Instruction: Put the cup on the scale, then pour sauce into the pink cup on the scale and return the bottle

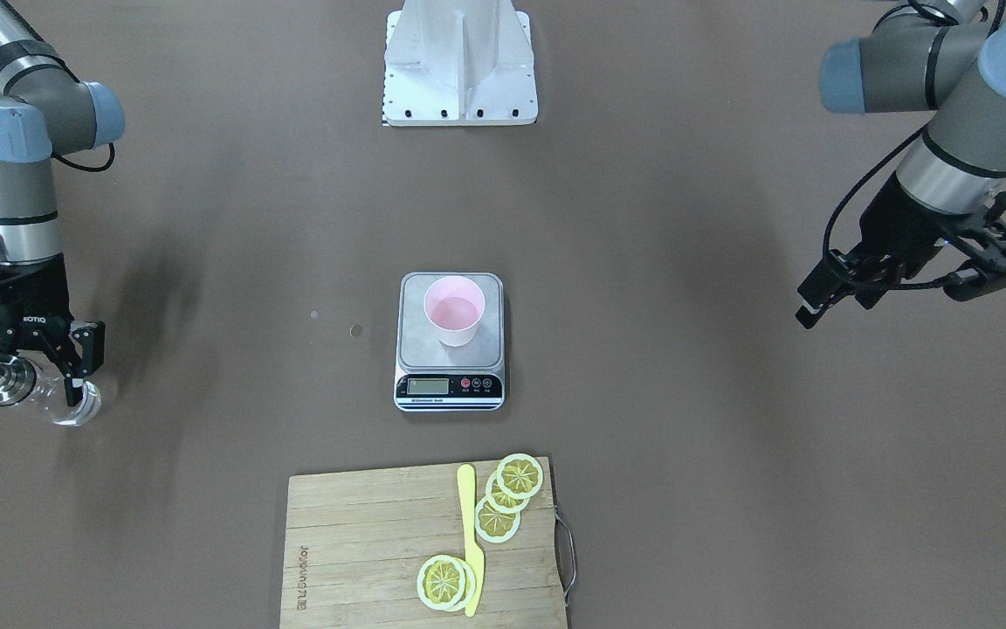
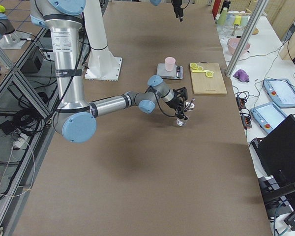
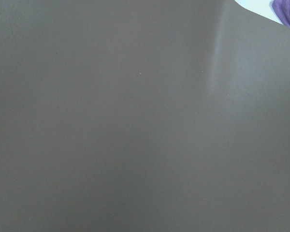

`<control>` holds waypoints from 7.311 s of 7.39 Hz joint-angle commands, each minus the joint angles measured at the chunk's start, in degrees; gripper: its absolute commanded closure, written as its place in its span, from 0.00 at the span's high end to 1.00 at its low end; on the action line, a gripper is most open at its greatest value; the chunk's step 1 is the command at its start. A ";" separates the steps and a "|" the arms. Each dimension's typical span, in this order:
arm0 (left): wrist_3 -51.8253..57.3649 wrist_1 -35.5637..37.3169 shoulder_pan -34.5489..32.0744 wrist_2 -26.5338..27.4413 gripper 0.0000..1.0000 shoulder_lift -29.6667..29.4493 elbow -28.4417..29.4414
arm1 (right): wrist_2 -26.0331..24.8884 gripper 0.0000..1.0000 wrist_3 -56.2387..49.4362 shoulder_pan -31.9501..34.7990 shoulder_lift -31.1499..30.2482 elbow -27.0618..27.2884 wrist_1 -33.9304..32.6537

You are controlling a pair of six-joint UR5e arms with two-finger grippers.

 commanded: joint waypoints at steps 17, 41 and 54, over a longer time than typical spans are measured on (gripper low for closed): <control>0.18 0.00 0.00 0.09 0.99 0.00 0.77 | -1.41 0.66 0.06 -3.27 -0.25 -0.82 0.07; 0.35 -0.18 0.09 0.44 0.99 0.62 1.03 | 43.43 1.00 -17.28 24.79 -21.20 31.35 -14.19; 57.12 20.85 -26.98 -6.15 0.99 6.38 14.39 | 57.30 1.00 -66.30 42.87 -1.13 -3.98 -50.29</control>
